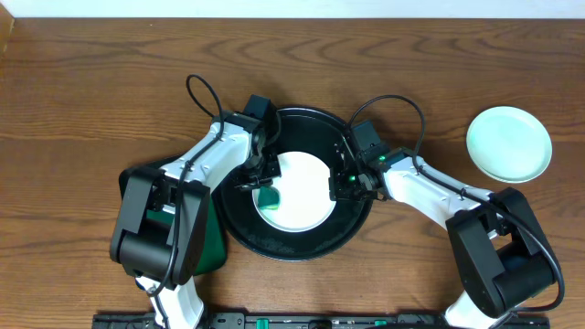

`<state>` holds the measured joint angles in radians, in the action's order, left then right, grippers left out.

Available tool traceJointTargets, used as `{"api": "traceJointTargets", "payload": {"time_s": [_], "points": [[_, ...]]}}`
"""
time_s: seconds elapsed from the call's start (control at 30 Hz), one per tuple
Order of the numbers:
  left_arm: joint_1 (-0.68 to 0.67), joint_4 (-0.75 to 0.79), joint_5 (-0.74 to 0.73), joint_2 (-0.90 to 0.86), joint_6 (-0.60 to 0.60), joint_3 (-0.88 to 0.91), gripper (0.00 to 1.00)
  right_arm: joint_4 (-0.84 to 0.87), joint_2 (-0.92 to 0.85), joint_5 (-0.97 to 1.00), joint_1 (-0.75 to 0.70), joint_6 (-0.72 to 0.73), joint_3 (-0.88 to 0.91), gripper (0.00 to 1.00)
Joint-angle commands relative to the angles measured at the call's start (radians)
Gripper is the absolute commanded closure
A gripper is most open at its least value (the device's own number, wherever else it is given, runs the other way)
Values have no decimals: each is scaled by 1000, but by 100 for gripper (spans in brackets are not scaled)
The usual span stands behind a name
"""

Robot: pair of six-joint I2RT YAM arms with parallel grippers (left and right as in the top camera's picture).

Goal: Clean dirty plates on tray and stack at the side
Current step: 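Continue wiping the white plate's surface with the sponge in circles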

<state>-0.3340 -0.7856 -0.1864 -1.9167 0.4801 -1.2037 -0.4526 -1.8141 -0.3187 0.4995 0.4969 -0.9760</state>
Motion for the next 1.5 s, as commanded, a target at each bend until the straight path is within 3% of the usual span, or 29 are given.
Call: {"api": "traceJointTargets", "payload": {"time_s": [0.0, 0.13, 0.37, 0.93, 1.03, 1.13, 1.47], "points": [[36, -40, 78, -64, -100, 70, 93, -40, -45, 82, -10, 4, 43, 99], [-37, -3, -135, -64, -192, 70, 93, -36, -45, 82, -10, 4, 43, 99], [-174, 103, -331, -64, -178, 70, 93, -37, -45, 82, -10, 4, 43, 99], [-220, 430, -351, -84, 66, 70, 93, -56, -45, 82, -10, 4, 43, 99], [-219, 460, -283, -97, 111, 70, 93, -61, -45, 82, -10, 4, 43, 99], [-217, 441, -119, -98, 112, 70, 93, -67, -45, 82, -10, 4, 43, 99], [-81, 179, 348, -98, 98, 70, 93, -71, -45, 82, -10, 3, 43, 99]]}}
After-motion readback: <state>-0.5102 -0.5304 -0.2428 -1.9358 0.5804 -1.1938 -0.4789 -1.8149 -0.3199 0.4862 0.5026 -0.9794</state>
